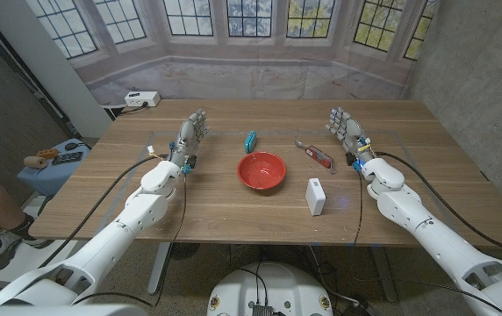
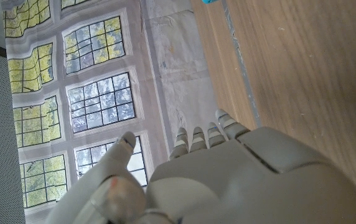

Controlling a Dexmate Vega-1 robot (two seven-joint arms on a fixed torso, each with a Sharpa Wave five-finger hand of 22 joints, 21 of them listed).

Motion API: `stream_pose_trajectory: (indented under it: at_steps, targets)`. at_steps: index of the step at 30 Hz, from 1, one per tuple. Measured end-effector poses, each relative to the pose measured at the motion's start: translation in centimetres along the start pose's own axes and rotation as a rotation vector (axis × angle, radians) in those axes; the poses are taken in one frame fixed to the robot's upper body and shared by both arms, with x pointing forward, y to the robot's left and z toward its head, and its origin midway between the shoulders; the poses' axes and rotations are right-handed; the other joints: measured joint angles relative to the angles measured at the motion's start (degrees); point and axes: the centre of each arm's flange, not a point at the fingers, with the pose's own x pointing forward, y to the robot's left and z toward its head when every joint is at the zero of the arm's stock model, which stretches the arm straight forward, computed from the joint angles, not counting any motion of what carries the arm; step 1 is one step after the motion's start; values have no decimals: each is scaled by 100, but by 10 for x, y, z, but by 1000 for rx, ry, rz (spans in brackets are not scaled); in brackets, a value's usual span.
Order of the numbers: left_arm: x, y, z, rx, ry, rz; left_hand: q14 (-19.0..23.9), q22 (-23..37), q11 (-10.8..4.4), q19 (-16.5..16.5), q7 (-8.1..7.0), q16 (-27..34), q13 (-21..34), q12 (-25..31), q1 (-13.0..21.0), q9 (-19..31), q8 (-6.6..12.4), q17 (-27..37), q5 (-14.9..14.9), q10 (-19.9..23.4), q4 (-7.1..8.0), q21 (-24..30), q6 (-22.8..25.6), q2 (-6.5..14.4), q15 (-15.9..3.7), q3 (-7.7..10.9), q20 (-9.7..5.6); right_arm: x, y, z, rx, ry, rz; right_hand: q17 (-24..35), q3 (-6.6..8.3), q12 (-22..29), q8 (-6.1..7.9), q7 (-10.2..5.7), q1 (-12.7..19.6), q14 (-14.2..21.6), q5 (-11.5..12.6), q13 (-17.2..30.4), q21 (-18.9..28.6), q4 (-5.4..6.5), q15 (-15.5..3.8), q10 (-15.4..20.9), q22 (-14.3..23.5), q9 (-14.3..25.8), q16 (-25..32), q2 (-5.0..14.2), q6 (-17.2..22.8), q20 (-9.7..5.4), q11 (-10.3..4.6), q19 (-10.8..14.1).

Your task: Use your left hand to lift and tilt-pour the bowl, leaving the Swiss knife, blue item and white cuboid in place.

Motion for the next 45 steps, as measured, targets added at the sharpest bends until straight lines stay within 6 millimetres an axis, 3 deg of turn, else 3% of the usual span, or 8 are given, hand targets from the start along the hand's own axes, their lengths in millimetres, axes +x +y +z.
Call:
stream_pose_trajectory:
  at_steps: [9,22,27,33,45]
  targets:
    - [-5,0,6,12,-1,-3,0,0,0,20,0,0,0,0,23,0,0,0,0,0,5,0,0,-23,-1,4,-21,-1,2,-1,8,-10,-1,0,47,0,0,0,33,0,0,0,0,-47,0,0,0,0,0,-27,0,0,0,0]
    - [-10,0,13,36,13,-21,59,-1,9,82,61,0,-1,7,79,-1,24,-1,0,53,-140,-1,62,-78,57,3,41,-3,8,-1,2,-19,1,-1,66,0,0,0,83,0,0,0,0,-108,0,-1,-1,-1,0,-23,-1,0,1,0]
    - [-13,-1,16,45,21,-24,259,-1,32,262,161,13,-1,65,194,-1,23,-1,22,307,-398,-1,266,-193,44,18,133,-4,8,0,-2,-21,1,-1,54,0,0,0,106,0,0,0,0,-120,0,-1,-1,-1,0,0,-1,0,1,-1]
    - [-20,-4,18,65,38,-5,789,26,45,568,265,116,21,168,318,-2,66,15,44,757,-767,0,598,-317,57,-21,257,-3,8,2,-9,-23,9,-1,78,0,0,0,128,0,0,-1,0,-144,0,-1,-2,-2,0,-22,-1,0,1,-1]
    - [-36,-15,26,105,50,42,1344,52,-12,912,292,210,36,245,424,-2,66,36,66,1180,-1044,84,915,-422,6,-139,317,0,6,5,-18,-31,29,-17,77,0,0,20,129,0,0,-1,0,-191,0,-1,-2,-2,0,-21,19,0,1,-1]
